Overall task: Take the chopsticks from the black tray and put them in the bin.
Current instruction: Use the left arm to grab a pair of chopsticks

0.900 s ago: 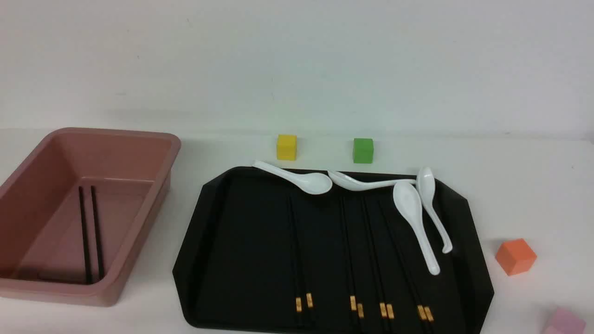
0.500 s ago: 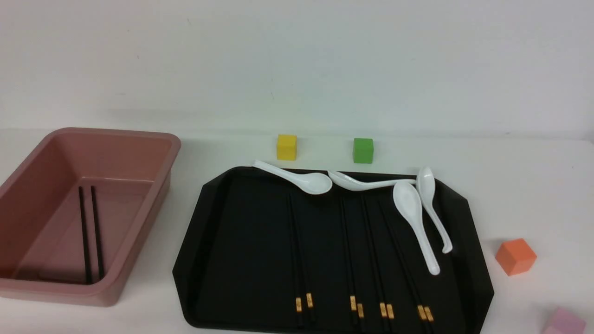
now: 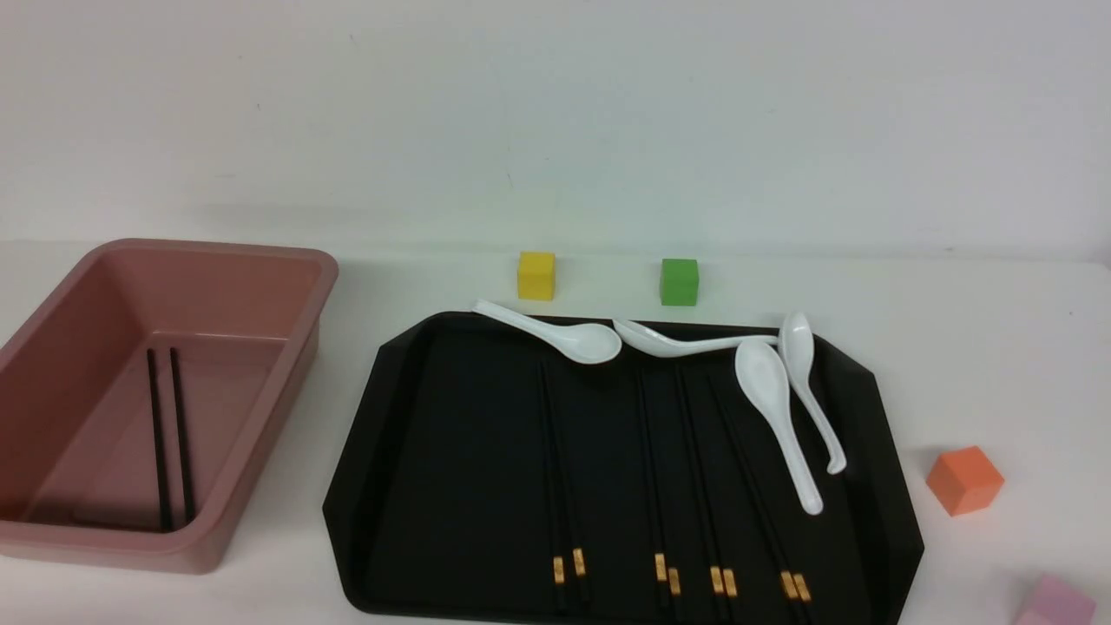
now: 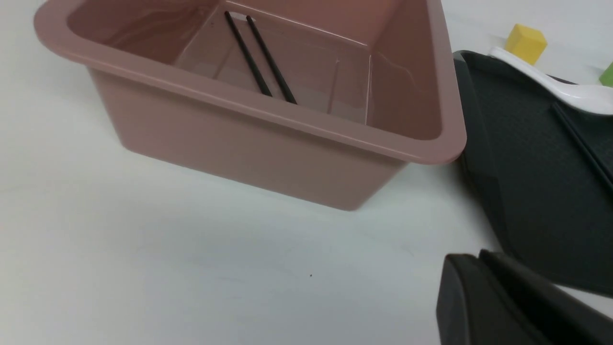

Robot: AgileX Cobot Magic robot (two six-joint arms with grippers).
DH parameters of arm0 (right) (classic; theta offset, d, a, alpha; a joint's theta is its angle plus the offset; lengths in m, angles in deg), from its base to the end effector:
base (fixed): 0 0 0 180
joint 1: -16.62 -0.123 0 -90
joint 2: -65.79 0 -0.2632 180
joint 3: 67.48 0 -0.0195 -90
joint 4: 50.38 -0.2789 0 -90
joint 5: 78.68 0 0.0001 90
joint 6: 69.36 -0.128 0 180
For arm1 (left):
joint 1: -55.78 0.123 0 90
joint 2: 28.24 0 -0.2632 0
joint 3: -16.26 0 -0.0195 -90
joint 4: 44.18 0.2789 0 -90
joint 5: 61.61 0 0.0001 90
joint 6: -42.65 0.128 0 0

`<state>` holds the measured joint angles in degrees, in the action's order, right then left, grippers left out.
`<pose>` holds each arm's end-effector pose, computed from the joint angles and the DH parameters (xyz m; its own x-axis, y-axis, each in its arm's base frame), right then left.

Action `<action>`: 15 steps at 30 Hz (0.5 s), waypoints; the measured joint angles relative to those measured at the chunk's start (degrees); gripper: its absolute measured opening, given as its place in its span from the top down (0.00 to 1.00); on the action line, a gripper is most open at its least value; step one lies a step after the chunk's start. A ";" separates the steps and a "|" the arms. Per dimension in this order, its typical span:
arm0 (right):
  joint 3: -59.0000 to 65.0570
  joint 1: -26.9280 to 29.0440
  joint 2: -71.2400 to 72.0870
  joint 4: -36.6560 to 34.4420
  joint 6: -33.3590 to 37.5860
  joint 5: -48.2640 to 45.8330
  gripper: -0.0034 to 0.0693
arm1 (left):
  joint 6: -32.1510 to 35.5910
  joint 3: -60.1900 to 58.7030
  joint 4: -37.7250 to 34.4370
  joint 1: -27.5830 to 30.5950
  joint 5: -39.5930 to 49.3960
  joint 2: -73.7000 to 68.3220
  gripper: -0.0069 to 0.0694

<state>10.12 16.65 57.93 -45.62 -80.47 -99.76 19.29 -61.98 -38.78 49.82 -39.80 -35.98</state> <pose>0.1384 -0.0039 0.1641 -0.2783 0.1162 -0.9534 0.0619 0.9928 0.1029 0.1376 -0.0099 0.1585 -0.3093 -0.2840 -0.9076 -0.0281 0.9567 -0.2897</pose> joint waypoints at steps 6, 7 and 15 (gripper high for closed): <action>0.00 0.00 0.00 0.00 0.00 0.00 0.62 | 0.00 0.00 0.06 0.00 0.00 0.00 0.86; 0.00 0.00 0.00 0.00 0.00 0.00 0.62 | 0.00 0.00 0.06 0.00 0.00 0.00 0.86; 0.00 0.00 0.00 0.00 0.00 0.00 0.62 | -3.28 0.00 -4.53 0.00 -0.64 0.00 0.86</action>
<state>10.12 16.65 57.93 -45.62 -80.47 -99.76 16.01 -61.98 -43.31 49.82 -40.44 -35.98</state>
